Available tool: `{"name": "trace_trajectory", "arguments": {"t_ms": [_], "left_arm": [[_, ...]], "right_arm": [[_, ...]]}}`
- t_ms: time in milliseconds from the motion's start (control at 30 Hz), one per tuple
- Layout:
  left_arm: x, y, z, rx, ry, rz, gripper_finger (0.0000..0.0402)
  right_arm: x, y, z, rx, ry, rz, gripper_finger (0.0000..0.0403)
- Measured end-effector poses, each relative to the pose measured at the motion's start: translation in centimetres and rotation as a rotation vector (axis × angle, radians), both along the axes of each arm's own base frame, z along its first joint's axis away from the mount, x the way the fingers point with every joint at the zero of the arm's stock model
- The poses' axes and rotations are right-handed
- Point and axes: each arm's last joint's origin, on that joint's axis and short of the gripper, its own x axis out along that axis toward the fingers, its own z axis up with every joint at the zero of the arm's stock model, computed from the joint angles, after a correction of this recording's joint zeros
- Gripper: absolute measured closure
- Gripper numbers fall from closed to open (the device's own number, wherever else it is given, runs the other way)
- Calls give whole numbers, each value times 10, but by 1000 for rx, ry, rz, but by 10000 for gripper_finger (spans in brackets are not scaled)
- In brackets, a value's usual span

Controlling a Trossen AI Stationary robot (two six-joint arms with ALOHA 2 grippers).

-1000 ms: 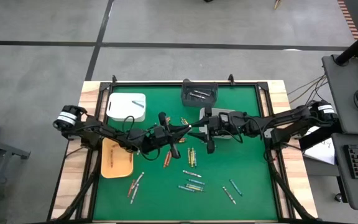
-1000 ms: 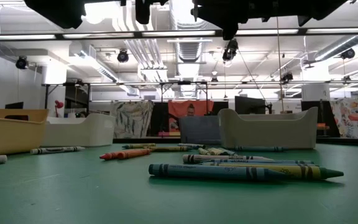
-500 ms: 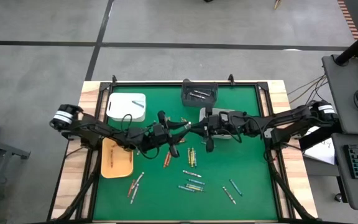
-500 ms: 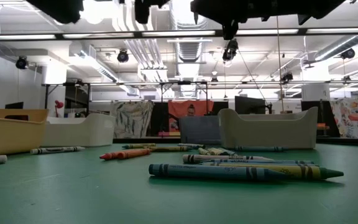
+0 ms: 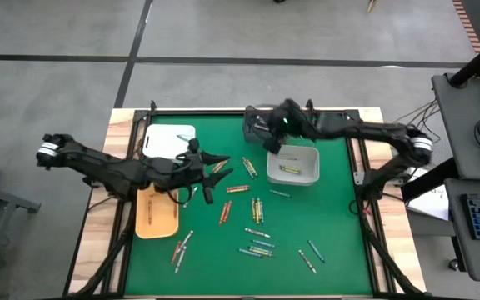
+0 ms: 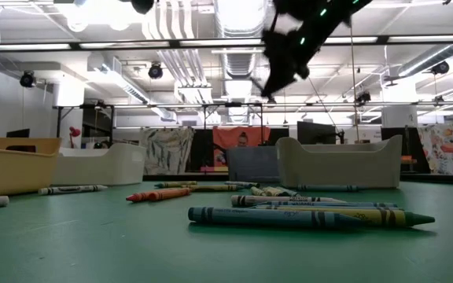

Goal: Sort crayons
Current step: Put the white crayon into the black bin, then put the orange crayon into the orange bin

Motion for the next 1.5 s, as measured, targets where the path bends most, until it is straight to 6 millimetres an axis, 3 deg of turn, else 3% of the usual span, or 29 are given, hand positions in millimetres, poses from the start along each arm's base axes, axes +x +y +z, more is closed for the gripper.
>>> {"name": "trace_trajectory", "arguments": {"t_ms": [167,300,433,600,867,1100,1333,1500], "left_arm": [[-11,3,2,-10,49,2,247],[-14,4,1,-6,82,3,247],[-14,4,-2,1,106,39,247],[-14,5,-8,-15,145,92,247],[-16,6,-17,-76,207,106,247],[-19,7,-28,-158,278,133,247],[-28,9,-44,-314,383,208,247],[-30,9,-54,-421,427,259,247]], "right_arm": [[13,-58,-25,94,193,44,390],[22,-91,-46,180,383,79,390],[27,-111,-60,261,502,71,389],[36,-122,-63,279,528,69,365],[40,-124,-53,256,497,68,290],[30,-114,-20,262,416,28,283],[20,-79,22,348,275,93,289],[17,-40,44,357,212,177,290]]}}
